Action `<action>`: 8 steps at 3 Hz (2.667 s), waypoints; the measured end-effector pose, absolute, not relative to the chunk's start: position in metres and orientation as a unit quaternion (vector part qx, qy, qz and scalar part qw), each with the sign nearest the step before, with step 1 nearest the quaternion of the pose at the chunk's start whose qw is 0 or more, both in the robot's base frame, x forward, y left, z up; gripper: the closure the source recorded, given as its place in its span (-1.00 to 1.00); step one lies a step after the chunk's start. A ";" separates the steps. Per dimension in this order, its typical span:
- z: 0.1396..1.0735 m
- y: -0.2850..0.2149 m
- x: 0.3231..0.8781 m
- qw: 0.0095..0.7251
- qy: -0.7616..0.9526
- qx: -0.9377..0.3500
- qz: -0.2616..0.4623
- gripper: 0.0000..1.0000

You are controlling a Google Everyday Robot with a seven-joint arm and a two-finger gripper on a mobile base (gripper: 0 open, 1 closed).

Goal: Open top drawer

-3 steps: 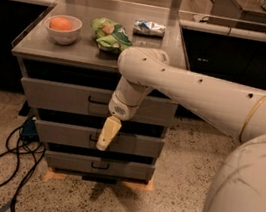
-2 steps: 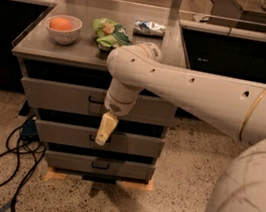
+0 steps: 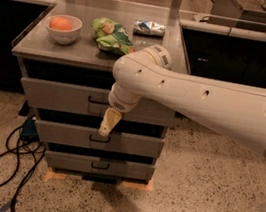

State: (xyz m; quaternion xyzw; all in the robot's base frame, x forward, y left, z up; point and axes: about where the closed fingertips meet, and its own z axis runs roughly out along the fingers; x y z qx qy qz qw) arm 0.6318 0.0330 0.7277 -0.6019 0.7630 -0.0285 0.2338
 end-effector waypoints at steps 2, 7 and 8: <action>0.757 0.033 0.647 0.355 0.732 -0.581 0.041 -1.00; 0.677 0.004 0.673 0.317 0.759 -0.567 0.045 -1.00; 0.681 0.005 0.673 0.334 0.750 -0.567 0.067 -1.00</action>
Offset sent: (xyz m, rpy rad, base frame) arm 0.0428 -0.0991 0.0848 0.5022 -0.4152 0.2568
